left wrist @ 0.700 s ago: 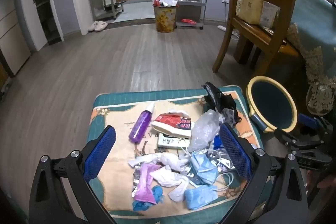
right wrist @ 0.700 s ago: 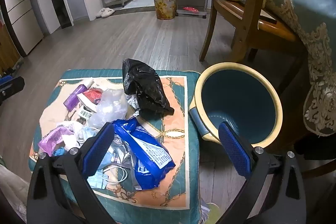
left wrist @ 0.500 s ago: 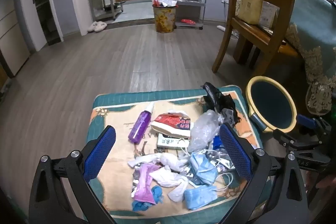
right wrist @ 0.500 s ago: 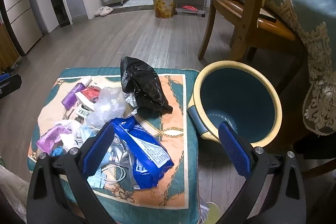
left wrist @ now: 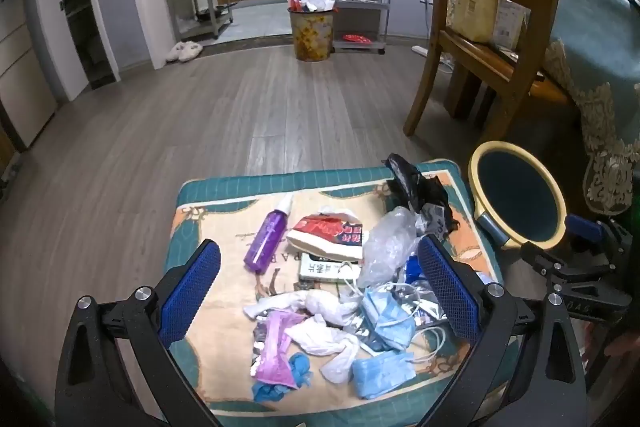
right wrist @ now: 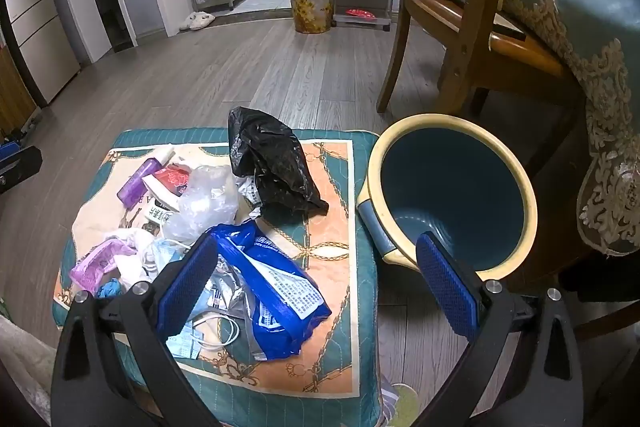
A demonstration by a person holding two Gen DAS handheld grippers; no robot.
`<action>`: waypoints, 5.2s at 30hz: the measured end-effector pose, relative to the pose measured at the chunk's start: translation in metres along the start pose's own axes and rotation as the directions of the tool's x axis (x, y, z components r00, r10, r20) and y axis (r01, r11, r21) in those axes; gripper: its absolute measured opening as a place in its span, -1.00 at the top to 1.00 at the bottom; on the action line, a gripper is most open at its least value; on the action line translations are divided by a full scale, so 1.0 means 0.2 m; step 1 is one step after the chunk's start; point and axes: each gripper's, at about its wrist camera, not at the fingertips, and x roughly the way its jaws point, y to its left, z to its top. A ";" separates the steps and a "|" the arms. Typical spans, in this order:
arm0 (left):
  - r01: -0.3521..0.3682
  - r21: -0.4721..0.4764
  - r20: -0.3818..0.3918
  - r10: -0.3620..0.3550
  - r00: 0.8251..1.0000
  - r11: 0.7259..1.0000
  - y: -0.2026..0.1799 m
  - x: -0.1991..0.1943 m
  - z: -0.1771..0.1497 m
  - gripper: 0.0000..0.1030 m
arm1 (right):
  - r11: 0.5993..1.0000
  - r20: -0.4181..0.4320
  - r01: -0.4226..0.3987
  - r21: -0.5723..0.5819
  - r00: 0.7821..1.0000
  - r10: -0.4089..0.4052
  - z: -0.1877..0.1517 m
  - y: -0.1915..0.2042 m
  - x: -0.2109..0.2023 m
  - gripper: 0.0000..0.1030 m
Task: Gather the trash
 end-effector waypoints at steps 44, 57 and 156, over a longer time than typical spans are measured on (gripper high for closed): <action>-0.002 0.006 -0.001 0.002 1.000 1.000 0.00 -0.03 0.03 -0.90 | 1.000 -0.011 0.009 -0.003 1.000 -0.009 0.00 -0.01 0.00 -0.89; -0.004 0.008 0.001 0.004 1.000 1.000 0.00 -0.04 0.03 -0.90 | 1.000 -0.012 0.010 -0.003 1.000 -0.010 0.00 -0.01 0.00 -0.89; 0.412 0.269 -0.048 -0.415 0.909 0.871 -1.12 0.78 0.31 0.65 | 0.959 -0.023 -0.041 0.279 0.998 0.050 0.25 -1.02 0.24 0.78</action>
